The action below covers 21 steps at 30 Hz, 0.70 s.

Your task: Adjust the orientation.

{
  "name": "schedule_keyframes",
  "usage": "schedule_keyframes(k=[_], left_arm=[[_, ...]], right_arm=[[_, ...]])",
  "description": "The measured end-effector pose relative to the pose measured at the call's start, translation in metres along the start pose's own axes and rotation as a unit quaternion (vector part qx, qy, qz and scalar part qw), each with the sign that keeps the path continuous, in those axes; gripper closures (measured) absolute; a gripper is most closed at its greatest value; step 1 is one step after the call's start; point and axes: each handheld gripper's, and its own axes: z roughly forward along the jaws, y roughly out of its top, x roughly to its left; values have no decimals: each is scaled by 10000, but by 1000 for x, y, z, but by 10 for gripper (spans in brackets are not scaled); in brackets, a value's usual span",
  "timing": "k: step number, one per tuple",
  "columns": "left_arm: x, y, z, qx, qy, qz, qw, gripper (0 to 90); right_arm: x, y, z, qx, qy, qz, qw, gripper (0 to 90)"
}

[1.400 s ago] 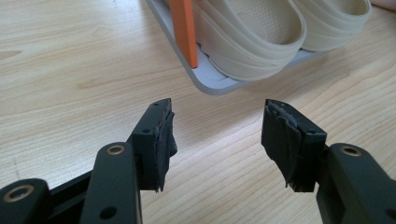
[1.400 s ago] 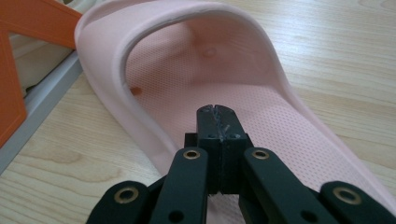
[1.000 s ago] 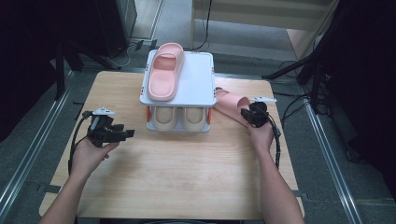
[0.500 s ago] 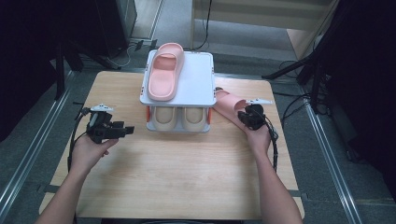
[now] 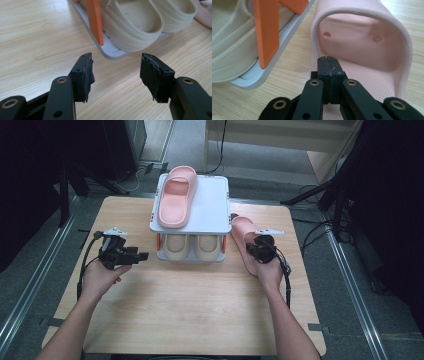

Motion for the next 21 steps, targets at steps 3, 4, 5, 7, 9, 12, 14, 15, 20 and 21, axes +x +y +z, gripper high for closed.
schedule_keyframes(k=[3,4,5,7,9,12,14,15,20,21], left_arm=[[0,0,2,15,-20,-2,10000,438],[0,1,2,13,-20,-11,10000,438],[0,1,2,14,-21,-13,10000,438],[0,2,2,37,-23,4,10000,438],[0,2,2,31,-34,0,10000,438],[0,2,3,98,-36,24,9999,438],[0,2,2,81,-39,26,10000,438],[0,2,3,65,-34,20,10000,438],[1,1,2,80,-41,-13,10000,438],[1,1,2,81,-45,-15,10000,437]], right_arm=[[5,0,1,1,33,-16,10000,900],[6,0,1,-1,49,-28,10000,900],[8,0,2,-12,51,-33,10000,900],[11,1,3,-31,87,-42,9999,900],[15,1,5,-53,141,-32,9999,900],[18,3,8,-55,163,-63,9998,890],[18,3,7,-88,119,-85,9999,885],[17,4,4,-136,76,-92,9998,880],[7,10,-16,-513,103,124,9986,838],[5,10,-21,-591,101,165,9981,828]])
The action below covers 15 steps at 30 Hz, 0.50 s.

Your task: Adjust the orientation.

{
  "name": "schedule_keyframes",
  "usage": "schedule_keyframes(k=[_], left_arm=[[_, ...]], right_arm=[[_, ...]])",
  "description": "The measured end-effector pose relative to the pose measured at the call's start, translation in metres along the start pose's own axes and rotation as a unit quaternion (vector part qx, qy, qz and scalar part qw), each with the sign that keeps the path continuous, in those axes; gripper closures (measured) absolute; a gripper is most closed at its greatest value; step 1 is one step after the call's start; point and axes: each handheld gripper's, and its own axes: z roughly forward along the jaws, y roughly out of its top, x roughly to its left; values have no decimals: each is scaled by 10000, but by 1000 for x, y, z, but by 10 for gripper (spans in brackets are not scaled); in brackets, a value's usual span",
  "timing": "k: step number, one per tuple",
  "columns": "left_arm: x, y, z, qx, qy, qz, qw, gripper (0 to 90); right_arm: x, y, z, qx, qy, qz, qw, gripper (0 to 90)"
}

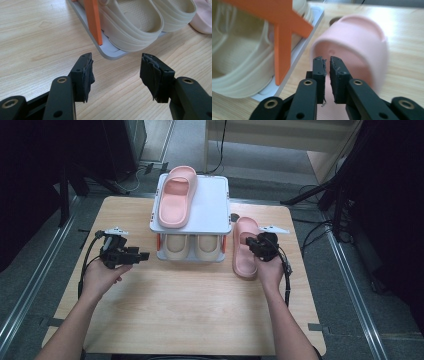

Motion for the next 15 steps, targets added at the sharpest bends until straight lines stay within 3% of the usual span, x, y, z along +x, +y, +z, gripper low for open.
schedule_keyframes(k=[5,12,15], left_arm=[[0,0,0,15,-3,0,10000,437],[1,-3,-2,39,41,-11,10000,436],[2,-5,-4,24,37,-60,10000,436]], right_arm=[[-12,4,-19,-290,-95,104,9995,737],[-30,3,-24,-468,-233,259,9983,684],[-37,3,-22,-518,-337,337,9975,605]])
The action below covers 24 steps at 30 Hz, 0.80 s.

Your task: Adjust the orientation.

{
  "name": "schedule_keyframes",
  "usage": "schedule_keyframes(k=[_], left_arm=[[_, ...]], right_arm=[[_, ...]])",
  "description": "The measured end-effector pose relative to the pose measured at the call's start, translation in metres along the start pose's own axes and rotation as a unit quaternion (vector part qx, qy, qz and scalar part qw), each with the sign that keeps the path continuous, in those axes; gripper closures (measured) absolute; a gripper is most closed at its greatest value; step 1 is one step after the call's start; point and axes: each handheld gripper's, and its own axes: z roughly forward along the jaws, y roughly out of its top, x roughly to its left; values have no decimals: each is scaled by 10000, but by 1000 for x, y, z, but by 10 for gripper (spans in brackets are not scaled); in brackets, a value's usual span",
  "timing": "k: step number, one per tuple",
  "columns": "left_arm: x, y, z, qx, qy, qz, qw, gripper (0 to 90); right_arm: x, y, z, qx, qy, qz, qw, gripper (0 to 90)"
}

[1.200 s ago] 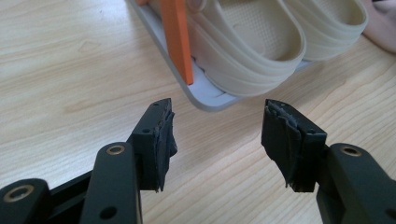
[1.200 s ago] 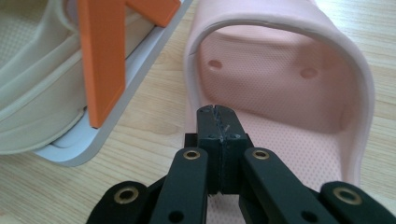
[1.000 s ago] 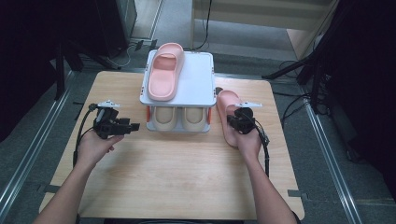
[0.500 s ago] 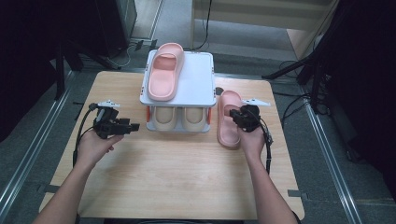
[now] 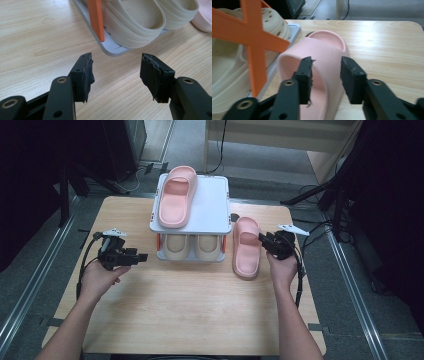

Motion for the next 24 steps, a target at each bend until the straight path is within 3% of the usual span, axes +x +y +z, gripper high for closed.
schedule_keyframes(k=[4,8,13,20,24], left_arm=[[2,-4,-3,-19,44,-36,10000,435],[4,-8,-7,-6,80,-52,10000,435],[6,-13,-11,-42,128,-138,9998,434],[10,-18,-17,-62,196,-236,9995,435],[10,-19,-16,-51,202,-217,9995,435]], right_arm=[[-5,-2,7,29,-124,-62,9999,503],[-9,-6,19,169,-110,68,9998,478],[-13,-7,24,53,-18,257,9997,501],[-6,-7,18,135,19,160,9998,521],[-6,-10,25,262,-70,49,9996,530]])
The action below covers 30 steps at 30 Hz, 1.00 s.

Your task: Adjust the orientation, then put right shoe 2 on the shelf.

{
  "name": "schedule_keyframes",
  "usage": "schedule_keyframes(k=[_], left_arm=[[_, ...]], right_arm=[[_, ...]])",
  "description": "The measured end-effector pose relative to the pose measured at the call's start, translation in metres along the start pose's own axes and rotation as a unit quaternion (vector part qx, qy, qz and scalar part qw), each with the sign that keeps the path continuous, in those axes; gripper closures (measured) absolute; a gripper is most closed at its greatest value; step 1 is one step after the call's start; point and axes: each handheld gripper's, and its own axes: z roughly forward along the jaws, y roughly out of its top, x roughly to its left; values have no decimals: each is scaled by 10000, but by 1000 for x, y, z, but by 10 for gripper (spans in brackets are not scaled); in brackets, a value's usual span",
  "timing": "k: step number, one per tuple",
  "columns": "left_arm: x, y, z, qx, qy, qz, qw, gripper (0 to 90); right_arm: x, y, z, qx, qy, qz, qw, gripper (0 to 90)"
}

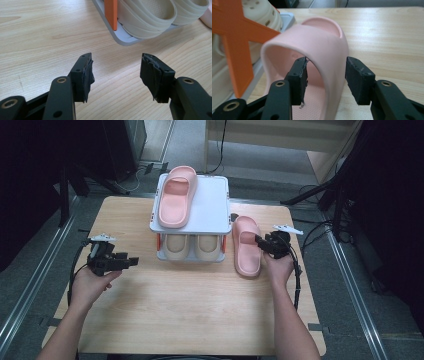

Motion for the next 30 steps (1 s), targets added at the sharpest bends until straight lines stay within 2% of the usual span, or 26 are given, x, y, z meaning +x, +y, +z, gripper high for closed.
schedule_keyframes(k=[4,10,18,21,30], left_arm=[[-2,0,2,43,-12,37,10000,434],[-3,0,3,51,-18,57,10000,435],[-2,-1,6,101,-21,50,9999,435],[-2,-2,5,95,-15,55,9999,435],[1,-5,4,109,20,7,9999,435]], right_arm=[[-2,-4,8,147,-75,-1,9999,539],[-4,-4,15,198,-133,-111,9997,556],[-2,-7,27,290,-135,-50,9995,597],[1,-8,30,261,-317,-191,9990,650],[-3,-8,33,241,-321,-82,9992,732]])
